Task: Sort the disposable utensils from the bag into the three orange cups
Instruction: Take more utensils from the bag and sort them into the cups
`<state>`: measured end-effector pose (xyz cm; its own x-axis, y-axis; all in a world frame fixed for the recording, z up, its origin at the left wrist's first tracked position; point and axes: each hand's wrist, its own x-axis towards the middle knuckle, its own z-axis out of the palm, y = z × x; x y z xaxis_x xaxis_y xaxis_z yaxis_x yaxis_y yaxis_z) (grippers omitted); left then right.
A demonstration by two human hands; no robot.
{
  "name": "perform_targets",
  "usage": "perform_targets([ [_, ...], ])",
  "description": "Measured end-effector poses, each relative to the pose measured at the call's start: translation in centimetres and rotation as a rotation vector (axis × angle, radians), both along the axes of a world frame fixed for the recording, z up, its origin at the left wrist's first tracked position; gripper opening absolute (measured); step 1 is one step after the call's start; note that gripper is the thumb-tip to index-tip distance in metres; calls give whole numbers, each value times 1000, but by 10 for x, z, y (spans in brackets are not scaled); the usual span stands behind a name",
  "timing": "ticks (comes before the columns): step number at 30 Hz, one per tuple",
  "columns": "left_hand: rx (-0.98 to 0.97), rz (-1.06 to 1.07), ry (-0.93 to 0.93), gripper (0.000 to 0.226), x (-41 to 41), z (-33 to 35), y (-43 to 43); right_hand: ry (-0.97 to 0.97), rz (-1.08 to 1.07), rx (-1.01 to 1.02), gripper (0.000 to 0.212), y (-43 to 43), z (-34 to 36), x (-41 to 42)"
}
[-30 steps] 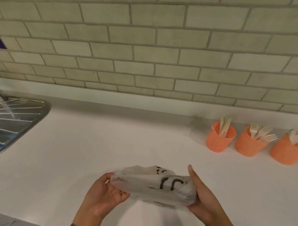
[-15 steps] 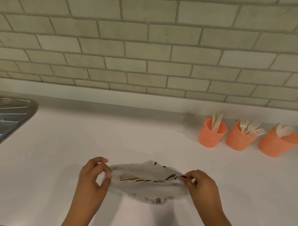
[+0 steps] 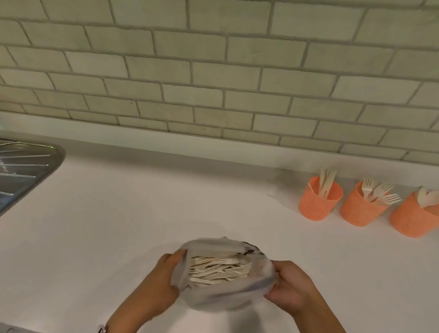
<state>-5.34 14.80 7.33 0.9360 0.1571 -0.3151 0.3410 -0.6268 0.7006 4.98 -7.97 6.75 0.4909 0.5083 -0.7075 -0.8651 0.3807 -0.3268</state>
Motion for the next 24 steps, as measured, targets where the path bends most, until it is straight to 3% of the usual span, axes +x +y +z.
perform_targets([
  [3,-270,174,-55,63,17,-2,8,-37,83,-74,31,6,6,6],
  [6,-522,367,-181,58,34,7,13,-233,109,-96,19,10,17,20],
  [7,-562,401,-221,59,40,11,15,-334,98,-93,11,12,24,25],
  [9,-612,437,-322,65,50,20,16,-630,98,-203,33,11,25,37],
  [12,-632,419,-468,71,59,35,14,-1116,101,-481,32,11,39,45],
  [14,-655,373,-485,68,60,37,11,-1310,127,-671,33,9,45,50],
  [16,-556,329,-439,62,57,25,9,-1444,267,-890,32,7,37,54],
  [19,-293,252,-311,63,47,-3,4,-1500,442,-1097,51,4,10,46],
  [24,-147,220,-190,67,28,-21,1,-1409,252,-1108,45,1,-12,27],
])
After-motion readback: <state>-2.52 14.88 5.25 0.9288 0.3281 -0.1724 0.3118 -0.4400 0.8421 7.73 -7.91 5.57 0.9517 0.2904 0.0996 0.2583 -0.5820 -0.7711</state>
